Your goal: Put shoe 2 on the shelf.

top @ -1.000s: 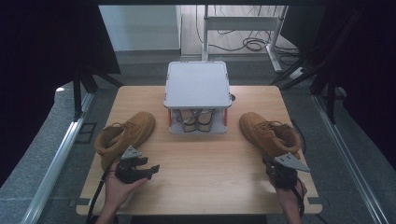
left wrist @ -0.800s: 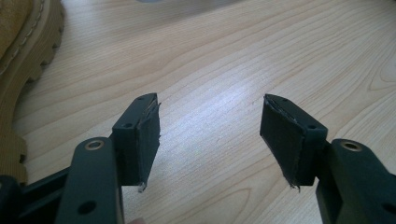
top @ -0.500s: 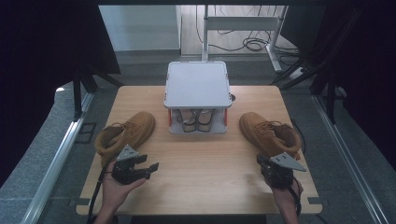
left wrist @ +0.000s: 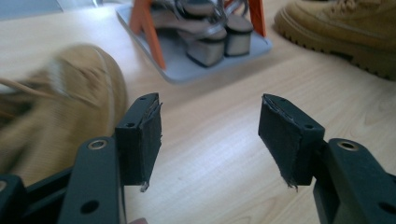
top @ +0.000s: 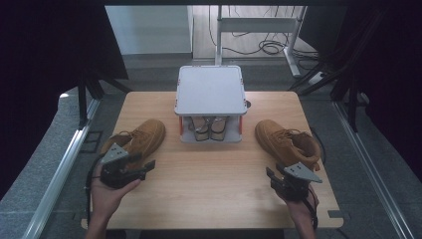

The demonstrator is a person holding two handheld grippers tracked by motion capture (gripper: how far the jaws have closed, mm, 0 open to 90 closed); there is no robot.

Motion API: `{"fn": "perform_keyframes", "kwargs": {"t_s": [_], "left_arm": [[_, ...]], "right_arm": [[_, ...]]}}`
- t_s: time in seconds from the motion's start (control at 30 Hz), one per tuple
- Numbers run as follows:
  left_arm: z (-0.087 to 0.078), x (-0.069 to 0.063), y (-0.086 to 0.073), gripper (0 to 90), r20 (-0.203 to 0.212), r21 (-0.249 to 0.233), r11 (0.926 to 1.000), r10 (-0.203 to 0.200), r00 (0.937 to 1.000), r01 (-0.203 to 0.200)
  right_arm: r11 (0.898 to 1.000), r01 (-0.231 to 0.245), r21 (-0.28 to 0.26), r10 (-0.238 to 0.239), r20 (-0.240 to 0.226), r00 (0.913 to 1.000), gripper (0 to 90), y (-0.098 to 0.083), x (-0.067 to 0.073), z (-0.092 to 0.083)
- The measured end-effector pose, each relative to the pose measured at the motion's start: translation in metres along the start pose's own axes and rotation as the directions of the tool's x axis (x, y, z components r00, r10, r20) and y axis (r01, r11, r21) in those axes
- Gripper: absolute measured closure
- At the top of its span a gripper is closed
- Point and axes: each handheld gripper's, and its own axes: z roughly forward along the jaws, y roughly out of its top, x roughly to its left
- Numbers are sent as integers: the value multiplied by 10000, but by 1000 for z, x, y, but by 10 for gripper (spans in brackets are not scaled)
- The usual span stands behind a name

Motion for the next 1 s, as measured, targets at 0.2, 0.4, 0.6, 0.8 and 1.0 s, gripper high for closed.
{"fn": "perform_keyframes", "kwargs": {"t_s": [0.2,0.4,0.6,0.8,1.0], "left_arm": [[-16,10,11,390,-361,-164,9998,105,9993,-111],[-25,27,11,389,-663,-270,9995,-150,9977,133],[-32,49,11,390,-1403,-57,9992,-393,9893,389],[-32,72,11,391,-2031,217,9964,-760,9762,821],[-27,89,9,393,-2558,378,9939,-906,9625,1036]], "right_arm": [[10000,-93,-10,93,-64,9999,545,0,0,0],[9999,96,133,-93,-277,9996,522,0,5,3],[9997,112,222,-105,-309,9995,515,-1,5,5],[9994,156,297,-146,-325,9994,509,-1,6,6],[9991,190,381,-177,-341,9993,505,-3,7,8]]}}
